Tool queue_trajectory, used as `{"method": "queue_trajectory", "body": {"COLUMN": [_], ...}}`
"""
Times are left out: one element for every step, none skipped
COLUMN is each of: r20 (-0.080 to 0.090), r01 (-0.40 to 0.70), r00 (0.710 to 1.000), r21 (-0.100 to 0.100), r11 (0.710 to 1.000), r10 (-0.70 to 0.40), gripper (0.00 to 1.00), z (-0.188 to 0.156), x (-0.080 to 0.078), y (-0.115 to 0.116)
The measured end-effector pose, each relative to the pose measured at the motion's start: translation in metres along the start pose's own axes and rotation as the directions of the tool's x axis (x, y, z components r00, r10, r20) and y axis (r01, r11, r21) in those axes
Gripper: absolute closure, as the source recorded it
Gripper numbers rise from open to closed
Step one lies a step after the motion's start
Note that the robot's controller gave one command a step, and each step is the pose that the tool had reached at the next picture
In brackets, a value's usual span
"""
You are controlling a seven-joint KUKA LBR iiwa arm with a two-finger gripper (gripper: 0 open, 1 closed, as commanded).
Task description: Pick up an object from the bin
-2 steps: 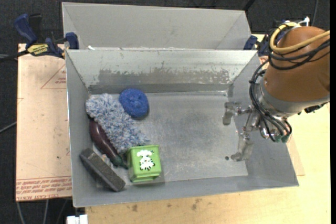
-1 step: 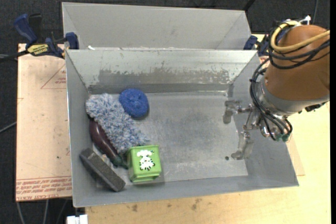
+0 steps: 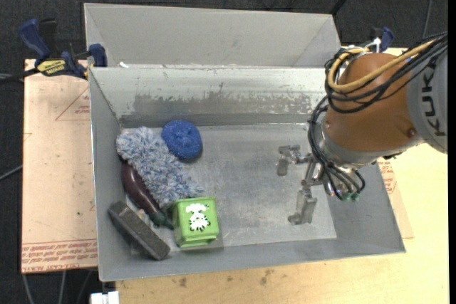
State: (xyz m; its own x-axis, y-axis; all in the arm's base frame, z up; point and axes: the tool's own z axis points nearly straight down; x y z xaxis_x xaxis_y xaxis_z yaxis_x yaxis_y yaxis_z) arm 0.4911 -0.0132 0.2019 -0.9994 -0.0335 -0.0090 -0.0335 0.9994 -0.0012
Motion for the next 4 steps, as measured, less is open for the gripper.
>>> {"method": "queue_trajectory", "body": {"r20": [-0.011, -0.008, -0.005, -0.008], "r01": [-0.101, -0.189, 0.129, 0.124], "r00": [0.995, 0.982, 0.992, 0.992], "r21": [-0.002, -0.001, -0.003, -0.004], "r11": [0.995, 0.982, 0.992, 0.992], "r10": [0.101, 0.188, -0.129, -0.124], "gripper": [0.00, 0.00, 0.00, 0.00], "z": [0.041, 0.061, 0.103, 0.121], "x": [0.003, -0.015, -0.020, -0.024], "y": [0.025, 0.054, 0.080, 0.094]}}
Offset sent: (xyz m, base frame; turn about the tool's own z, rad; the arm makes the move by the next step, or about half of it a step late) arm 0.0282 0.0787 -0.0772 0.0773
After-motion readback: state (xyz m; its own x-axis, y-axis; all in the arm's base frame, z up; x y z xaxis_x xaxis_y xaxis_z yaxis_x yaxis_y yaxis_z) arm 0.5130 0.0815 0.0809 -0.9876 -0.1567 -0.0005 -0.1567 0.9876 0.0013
